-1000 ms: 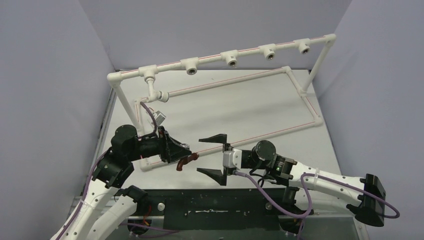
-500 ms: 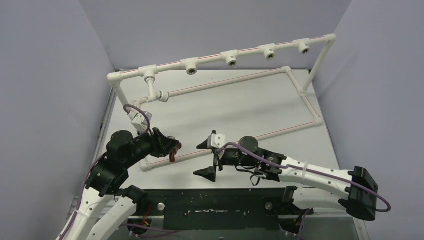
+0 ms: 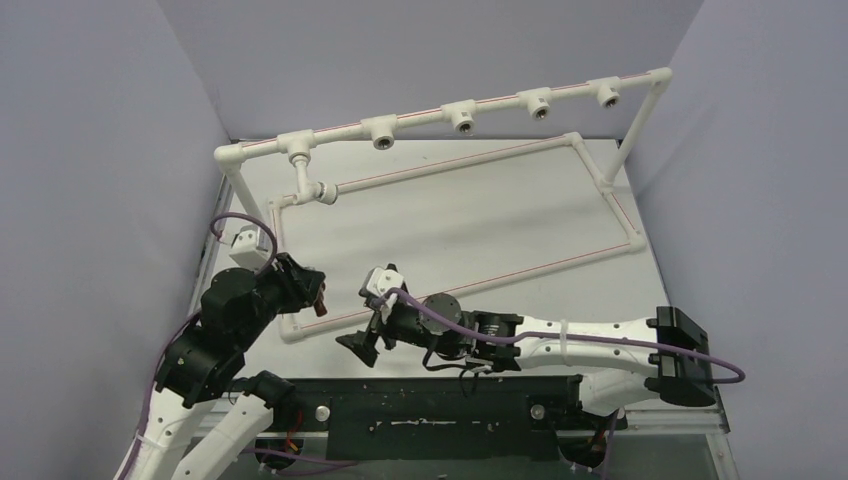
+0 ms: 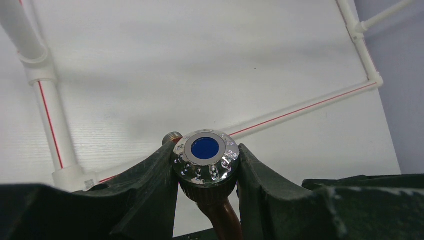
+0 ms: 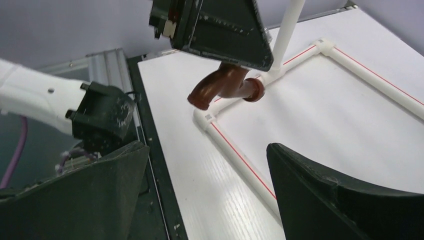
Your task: Install the water faucets
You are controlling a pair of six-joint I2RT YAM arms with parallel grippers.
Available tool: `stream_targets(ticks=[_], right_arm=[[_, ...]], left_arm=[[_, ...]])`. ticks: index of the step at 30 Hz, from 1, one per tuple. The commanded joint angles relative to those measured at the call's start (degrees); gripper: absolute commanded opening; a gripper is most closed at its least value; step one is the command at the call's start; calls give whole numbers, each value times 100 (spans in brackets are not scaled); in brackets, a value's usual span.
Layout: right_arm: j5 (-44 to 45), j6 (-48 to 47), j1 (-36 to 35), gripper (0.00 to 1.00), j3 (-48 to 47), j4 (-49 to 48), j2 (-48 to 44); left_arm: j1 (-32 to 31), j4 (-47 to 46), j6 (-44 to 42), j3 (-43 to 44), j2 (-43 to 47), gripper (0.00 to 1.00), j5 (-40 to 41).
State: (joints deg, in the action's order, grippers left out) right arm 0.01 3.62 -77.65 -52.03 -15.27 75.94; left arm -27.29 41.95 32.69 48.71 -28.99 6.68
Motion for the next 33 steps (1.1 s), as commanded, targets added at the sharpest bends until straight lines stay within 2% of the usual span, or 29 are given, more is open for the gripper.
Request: stream_targets(ticks=[1, 7, 13, 28, 30, 33], right_arm=[[1549, 515, -286, 90, -725, -350, 487], [2064, 863, -408, 85, -1537, -65, 1347], [2440, 966, -427, 80, -2030, -13, 1827], [2441, 805, -424, 66, -2760, 248, 2584], [2442, 807, -430, 62, -2768, 216, 2616], [2421, 801, -432, 50, -2799, 169, 2665]], left_arm=[[-13, 185, 206, 359, -26, 0, 797], [-13, 293, 558, 466, -72, 0, 1280], [-13, 756, 1073, 662, -371, 0, 1644], [-13, 1092, 1504, 841, -531, 0, 1923], [-13, 1072, 1505, 833, -530, 0, 1906], [-13, 1089, 1504, 831, -544, 0, 1898]])
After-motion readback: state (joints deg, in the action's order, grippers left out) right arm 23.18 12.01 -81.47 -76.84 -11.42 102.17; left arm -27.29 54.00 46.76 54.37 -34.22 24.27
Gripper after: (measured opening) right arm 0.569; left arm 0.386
